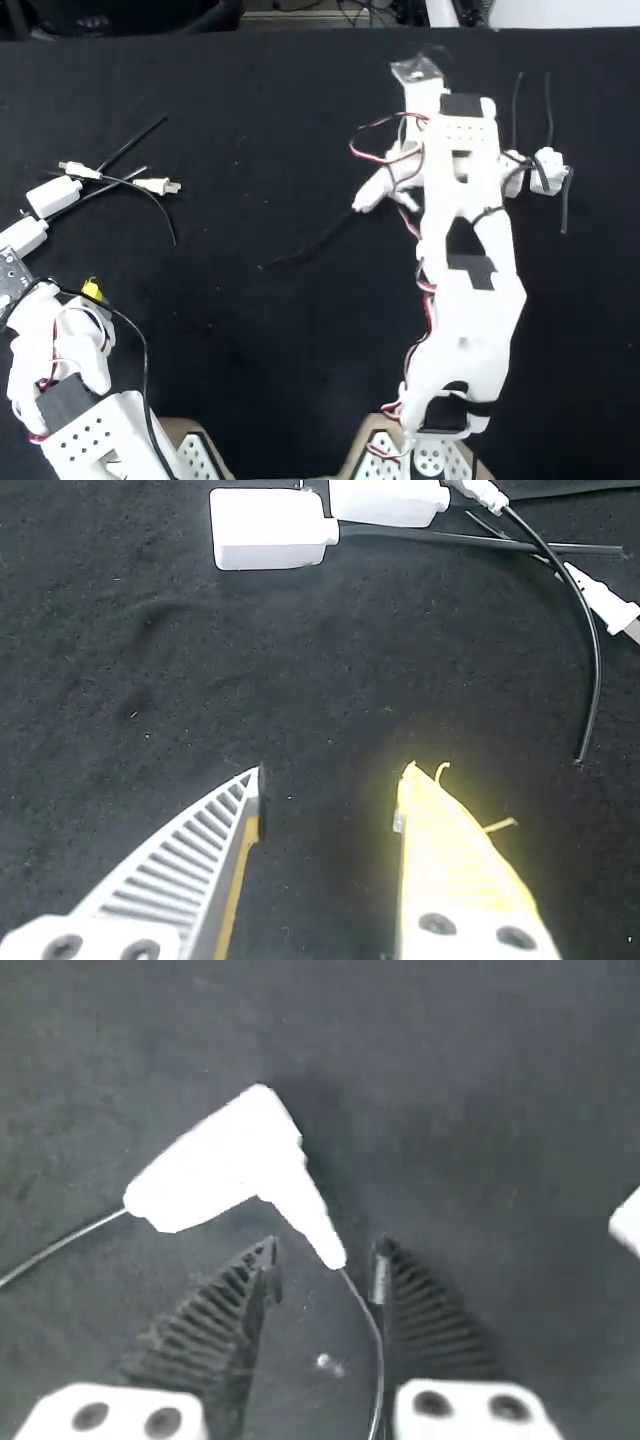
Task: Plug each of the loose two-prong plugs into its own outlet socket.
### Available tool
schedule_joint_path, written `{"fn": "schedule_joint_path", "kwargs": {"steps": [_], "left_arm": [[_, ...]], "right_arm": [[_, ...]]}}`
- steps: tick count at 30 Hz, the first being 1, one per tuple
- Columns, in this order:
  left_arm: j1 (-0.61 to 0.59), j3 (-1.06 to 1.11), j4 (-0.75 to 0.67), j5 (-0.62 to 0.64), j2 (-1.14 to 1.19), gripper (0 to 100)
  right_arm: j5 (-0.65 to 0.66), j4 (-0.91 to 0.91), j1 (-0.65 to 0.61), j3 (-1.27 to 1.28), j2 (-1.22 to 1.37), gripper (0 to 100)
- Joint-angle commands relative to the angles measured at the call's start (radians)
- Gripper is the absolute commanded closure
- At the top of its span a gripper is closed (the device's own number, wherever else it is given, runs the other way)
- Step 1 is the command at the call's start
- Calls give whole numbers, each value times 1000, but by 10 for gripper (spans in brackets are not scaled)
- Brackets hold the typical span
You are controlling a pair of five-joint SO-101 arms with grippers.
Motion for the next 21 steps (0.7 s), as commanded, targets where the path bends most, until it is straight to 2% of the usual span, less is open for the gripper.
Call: {"fn": "schedule_joint_path", "kwargs": {"steps": [1,4,8,11,15,21], "left_arm": [[1,-53,-2,3,-11,776],[1,-53,-2,2,-11,776],[-1,-53,-2,2,-11,776],[-1,-53,-3,0,-11,776],[-1,-53,-3,0,-11,776],[-1,-53,-3,0,-11,776]], "right_arm": [[244,2,-69,-65,-12,845],[479,34,-87,-53,-15,845],[678,164,-97,-70,-18,844],[767,170,-101,-56,-2,843],[888,8,-78,-36,4,848],[942,-83,-89,-31,10,848]]}}
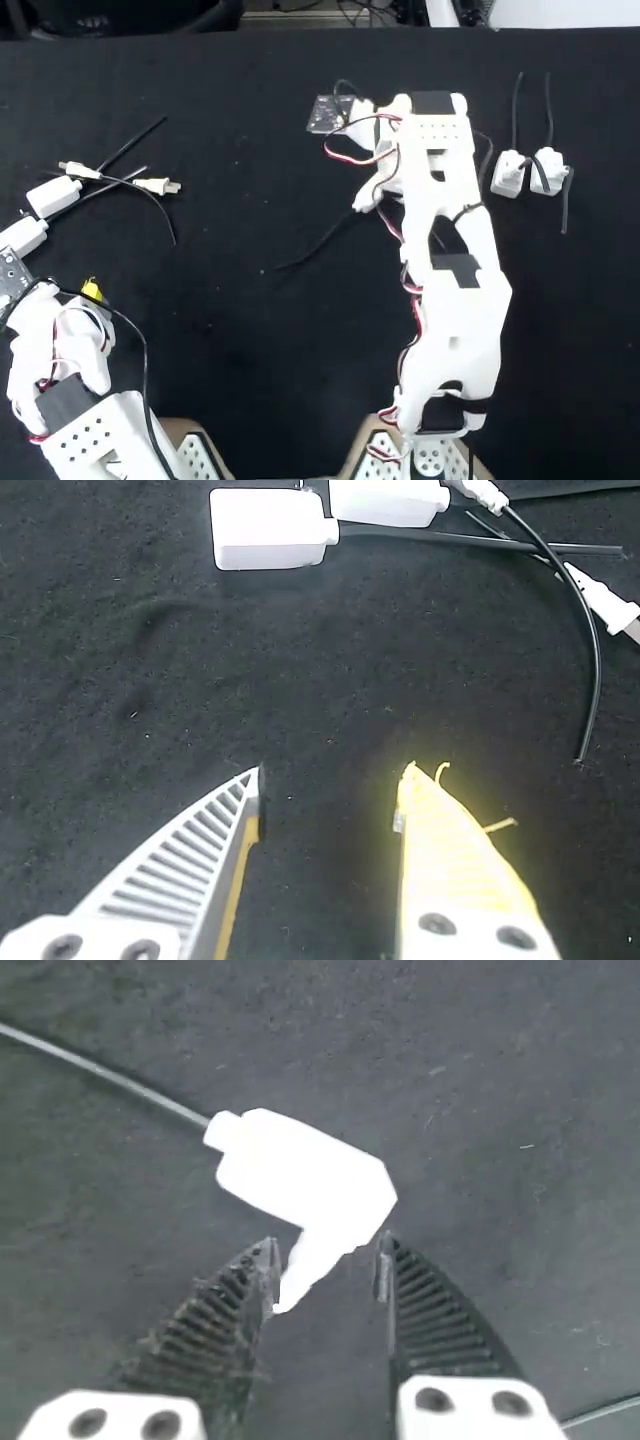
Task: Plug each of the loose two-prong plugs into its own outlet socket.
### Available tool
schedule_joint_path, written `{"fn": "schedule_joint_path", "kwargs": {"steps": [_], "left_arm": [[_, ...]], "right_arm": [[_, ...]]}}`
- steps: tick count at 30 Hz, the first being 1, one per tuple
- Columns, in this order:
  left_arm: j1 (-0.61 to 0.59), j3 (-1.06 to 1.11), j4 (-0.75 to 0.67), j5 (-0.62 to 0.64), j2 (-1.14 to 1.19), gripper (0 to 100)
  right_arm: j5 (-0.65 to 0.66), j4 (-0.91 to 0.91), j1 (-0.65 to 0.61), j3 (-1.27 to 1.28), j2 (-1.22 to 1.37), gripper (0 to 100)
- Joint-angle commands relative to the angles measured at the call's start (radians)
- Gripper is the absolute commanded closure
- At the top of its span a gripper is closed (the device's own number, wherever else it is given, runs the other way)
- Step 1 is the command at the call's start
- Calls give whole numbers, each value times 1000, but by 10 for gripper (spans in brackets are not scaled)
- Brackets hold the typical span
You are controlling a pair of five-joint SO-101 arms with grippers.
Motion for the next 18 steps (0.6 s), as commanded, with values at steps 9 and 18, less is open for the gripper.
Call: {"fn": "schedule_joint_path", "kwargs": {"steps": [9,18], "left_arm": [[-1,-38,-28,0,-11,776],[-1,-28,-41,0,-11,776]], "right_arm": [[-44,-35,-18,-56,-7,846],[-25,-12,-18,-50,35,649]]}}
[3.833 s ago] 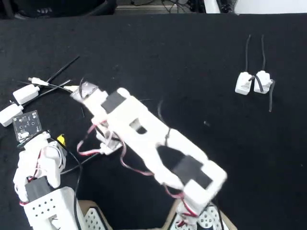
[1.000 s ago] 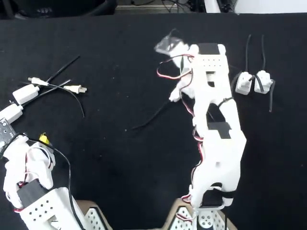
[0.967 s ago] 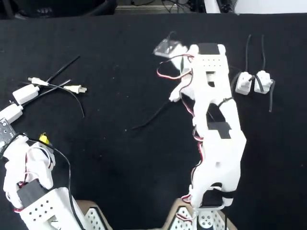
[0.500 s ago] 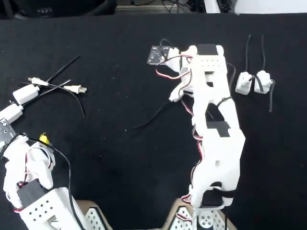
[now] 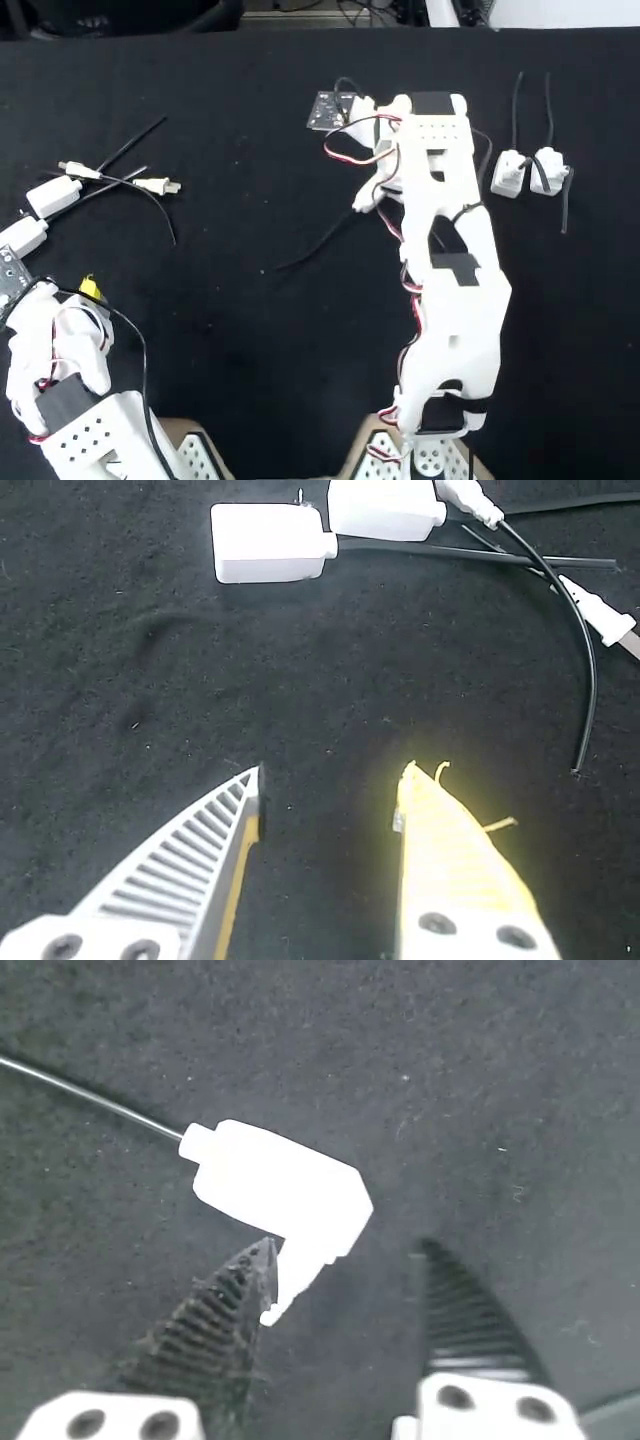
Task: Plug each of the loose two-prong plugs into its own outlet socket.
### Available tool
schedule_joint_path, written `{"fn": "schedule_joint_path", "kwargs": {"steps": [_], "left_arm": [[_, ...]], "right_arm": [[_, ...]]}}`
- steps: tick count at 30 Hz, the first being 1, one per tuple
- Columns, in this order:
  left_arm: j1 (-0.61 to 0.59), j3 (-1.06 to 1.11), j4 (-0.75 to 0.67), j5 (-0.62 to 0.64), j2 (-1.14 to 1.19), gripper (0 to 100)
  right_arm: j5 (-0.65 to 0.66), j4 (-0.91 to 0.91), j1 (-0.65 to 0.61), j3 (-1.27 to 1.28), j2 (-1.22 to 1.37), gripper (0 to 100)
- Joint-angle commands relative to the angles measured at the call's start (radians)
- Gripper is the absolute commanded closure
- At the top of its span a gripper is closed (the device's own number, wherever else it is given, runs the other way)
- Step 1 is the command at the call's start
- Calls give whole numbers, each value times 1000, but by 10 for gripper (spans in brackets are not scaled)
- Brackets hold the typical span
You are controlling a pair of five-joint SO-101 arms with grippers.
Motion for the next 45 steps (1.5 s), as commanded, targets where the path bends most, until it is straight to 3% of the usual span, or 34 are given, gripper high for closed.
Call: {"fn": "schedule_joint_path", "kwargs": {"steps": [1,7,15,18,21,23,31,45], "left_arm": [[-1,-28,-18,0,-11,776],[-1,-28,-20,0,-11,776],[-1,-28,-20,0,-11,776],[-1,-28,-20,0,-11,776],[-1,-28,-20,0,-11,776],[-1,-28,-20,0,-11,776],[-1,-28,-20,0,-11,776],[-1,-30,-20,0,-11,776]], "right_arm": [[41,11,-18,-50,19,638],[338,25,-9,-54,102,725],[319,-46,15,-174,217,741],[249,-41,25,-255,259,799],[152,-41,31,-335,278,995],[86,-9,35,-386,278,963],[-41,351,35,-627,278,988],[-778,249,235,-628,278,988]]}}
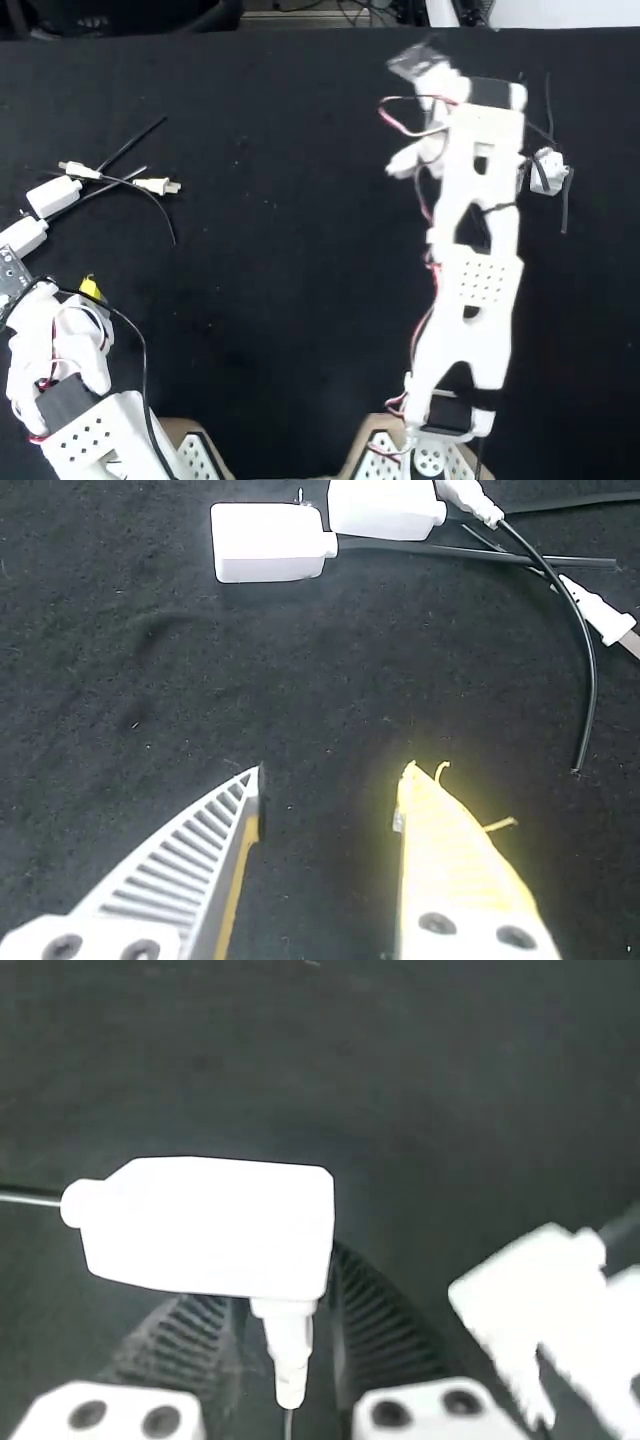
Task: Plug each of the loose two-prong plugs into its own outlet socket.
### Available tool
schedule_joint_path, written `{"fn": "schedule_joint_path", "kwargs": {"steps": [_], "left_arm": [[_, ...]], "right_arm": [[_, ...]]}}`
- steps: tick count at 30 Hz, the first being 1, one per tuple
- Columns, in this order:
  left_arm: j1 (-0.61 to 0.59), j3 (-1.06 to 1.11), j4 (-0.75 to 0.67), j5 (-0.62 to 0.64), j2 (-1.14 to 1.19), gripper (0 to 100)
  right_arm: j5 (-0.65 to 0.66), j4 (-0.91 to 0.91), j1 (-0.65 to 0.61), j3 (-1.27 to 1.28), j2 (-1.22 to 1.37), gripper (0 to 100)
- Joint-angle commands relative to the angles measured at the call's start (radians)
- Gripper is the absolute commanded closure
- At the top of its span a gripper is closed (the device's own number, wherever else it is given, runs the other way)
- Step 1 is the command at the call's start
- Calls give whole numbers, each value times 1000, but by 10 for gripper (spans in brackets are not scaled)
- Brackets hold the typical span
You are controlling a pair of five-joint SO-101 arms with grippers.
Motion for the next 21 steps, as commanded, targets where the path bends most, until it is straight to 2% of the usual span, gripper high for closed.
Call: {"fn": "schedule_joint_path", "kwargs": {"steps": [1,6,9,12,16,18,21], "left_arm": [[-1,-30,-20,0,-11,776],[-1,-28,-20,0,-11,776],[-1,-28,-20,0,-11,776],[-1,-28,-20,0,-11,776],[-1,-28,-20,0,-11,776],[-1,-28,-20,0,-11,776],[-1,-28,-20,0,-11,776]], "right_arm": [[-235,-18,26,-38,-16,988],[-566,-52,14,-42,56,987],[-575,-94,-2,-47,128,984],[-474,-97,-20,-54,166,966],[-305,-12,-41,-127,166,786],[-146,15,-49,-197,173,716],[127,25,-52,-254,174,681]]}}
